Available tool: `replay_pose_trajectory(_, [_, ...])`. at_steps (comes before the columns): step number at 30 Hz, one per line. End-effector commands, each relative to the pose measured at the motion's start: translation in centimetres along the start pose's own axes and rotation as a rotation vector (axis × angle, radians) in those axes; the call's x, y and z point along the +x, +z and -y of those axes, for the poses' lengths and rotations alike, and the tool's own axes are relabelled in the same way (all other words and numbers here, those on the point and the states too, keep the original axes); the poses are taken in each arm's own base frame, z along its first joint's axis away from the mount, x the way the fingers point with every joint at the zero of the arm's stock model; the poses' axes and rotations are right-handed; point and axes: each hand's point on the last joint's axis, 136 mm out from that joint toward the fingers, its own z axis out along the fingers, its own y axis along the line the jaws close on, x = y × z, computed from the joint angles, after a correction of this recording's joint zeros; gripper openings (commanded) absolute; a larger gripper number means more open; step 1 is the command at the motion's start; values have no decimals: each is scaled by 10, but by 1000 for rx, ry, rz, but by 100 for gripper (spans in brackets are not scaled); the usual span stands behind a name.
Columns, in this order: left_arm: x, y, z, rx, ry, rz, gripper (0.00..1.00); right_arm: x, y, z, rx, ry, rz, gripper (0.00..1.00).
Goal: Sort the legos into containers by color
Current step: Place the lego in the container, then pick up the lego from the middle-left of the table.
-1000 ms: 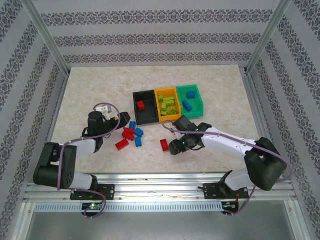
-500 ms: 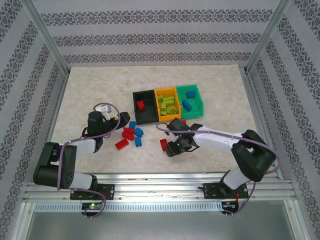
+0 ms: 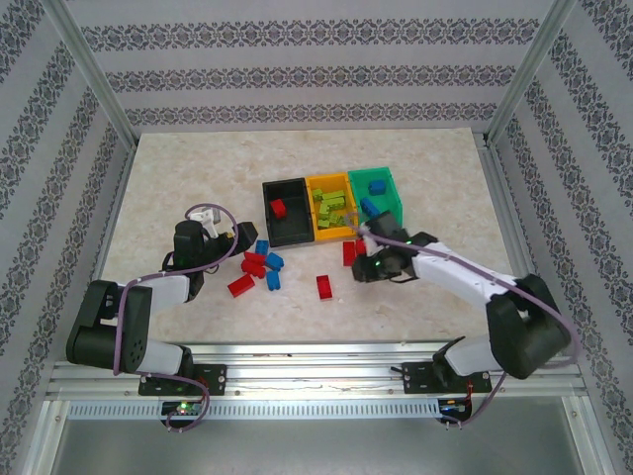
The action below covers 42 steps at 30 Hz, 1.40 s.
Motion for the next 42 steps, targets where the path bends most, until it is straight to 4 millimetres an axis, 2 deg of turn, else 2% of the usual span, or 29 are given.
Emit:
replay_pose_trajectory(1, [1, 1, 6, 26, 11, 1, 100, -43, -24, 16, -28, 89, 152, 31])
replay_pose_trajectory(4, [3, 2, 5, 25, 9, -6, 100, -84, -34, 32, -13, 138, 274, 31])
replay_pose_trajectory(8, [2, 1, 6, 26, 10, -3, 100, -132, -32, 48, 14, 159, 320, 35])
replay_pose_trajectory(9, [2, 1, 5, 24, 11, -3, 100, -141, -30, 51, 22, 159, 326, 38])
replay_pose_trajectory(11, [2, 1, 5, 20, 16, -5, 100, -158, -27, 60, 50, 162, 330, 52])
replay_pose_trajectory(13, [1, 1, 7, 25, 18, -3, 100, -168, -23, 67, 78, 166, 316, 65])
replay_pose_trajectory(14, [0, 0, 8, 29, 16, -4, 100, -170, -21, 67, 69, 168, 307, 67])
replay_pose_trajectory(18, [0, 0, 8, 30, 18, -4, 100, -161, -14, 55, 22, 150, 306, 68])
replay_pose_trajectory(23, [0, 0, 10, 38, 13, -2, 100, -129, -8, 34, 6, 51, 297, 68])
replay_pose_trajectory(29, [3, 3, 7, 35, 4, -11, 100, -100, -9, 22, -13, -15, 313, 68])
replay_pose_trajectory(34, [4, 4, 6, 36, 2, -13, 100, -89, -9, 13, -57, -42, 396, 67])
replay_pose_trajectory(39, [3, 2, 1, -3, 26, -17, 100, -73, 0, 6, -56, -97, 412, 67])
replay_pose_trajectory(42, [-1, -3, 7, -2, 47, -15, 100, -67, 3, 0, -69, -120, 415, 67])
